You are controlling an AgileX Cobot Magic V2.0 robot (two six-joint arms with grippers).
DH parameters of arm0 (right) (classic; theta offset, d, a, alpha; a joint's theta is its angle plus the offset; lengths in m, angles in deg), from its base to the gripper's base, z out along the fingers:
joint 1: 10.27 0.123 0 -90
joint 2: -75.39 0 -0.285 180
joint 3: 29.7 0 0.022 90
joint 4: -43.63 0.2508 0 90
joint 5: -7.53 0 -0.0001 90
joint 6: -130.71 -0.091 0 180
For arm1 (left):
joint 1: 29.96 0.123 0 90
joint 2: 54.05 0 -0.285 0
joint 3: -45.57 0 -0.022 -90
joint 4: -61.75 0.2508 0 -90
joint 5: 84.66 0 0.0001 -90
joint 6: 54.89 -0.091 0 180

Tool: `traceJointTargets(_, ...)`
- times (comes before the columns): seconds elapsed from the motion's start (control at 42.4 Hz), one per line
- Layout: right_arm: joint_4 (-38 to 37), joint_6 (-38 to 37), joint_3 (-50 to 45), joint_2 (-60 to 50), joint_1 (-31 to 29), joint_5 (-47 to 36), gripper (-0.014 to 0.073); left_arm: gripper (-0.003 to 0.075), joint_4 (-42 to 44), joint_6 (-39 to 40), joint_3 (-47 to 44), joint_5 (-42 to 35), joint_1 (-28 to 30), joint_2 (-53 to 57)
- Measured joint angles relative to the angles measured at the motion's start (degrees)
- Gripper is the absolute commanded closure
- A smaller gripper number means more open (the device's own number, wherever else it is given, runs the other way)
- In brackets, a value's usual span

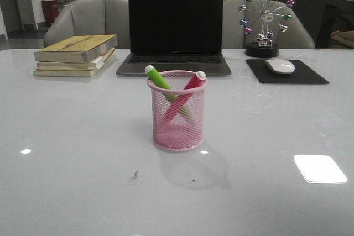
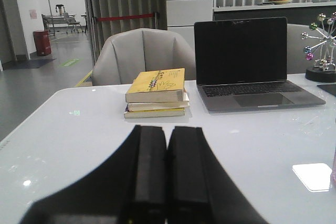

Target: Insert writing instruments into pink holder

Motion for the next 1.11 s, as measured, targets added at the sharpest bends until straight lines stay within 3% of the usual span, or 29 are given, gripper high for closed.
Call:
traceJointTargets(0.472,-0.13,0.00,-0.75,-1.23,-0.71,0.00,0.0541,0.0622,0.00,0.00,0.00,-0.15,0.00,0.00)
traceJointTargets(0.614,-0.47,0.00,-5.36,-6.60,-8.44,-4.55,0.0541,0.0622,0.00,0.00,0.00,-0.19,0.00,0.00)
traceJointTargets(0.874,-0.70,0.00,-21.73,-25.98,-25.54,-21.39,0.0541,0.0622,0.00,0.00,0.00,-0.28,0.00,0.00)
traceJointTargets(1.11,-0.70,0.00,-33.19,-37.81,-30.52,-27.81,0.0541,0.0622,0.00,0.00,0.00,-0.28,0.00,0.00)
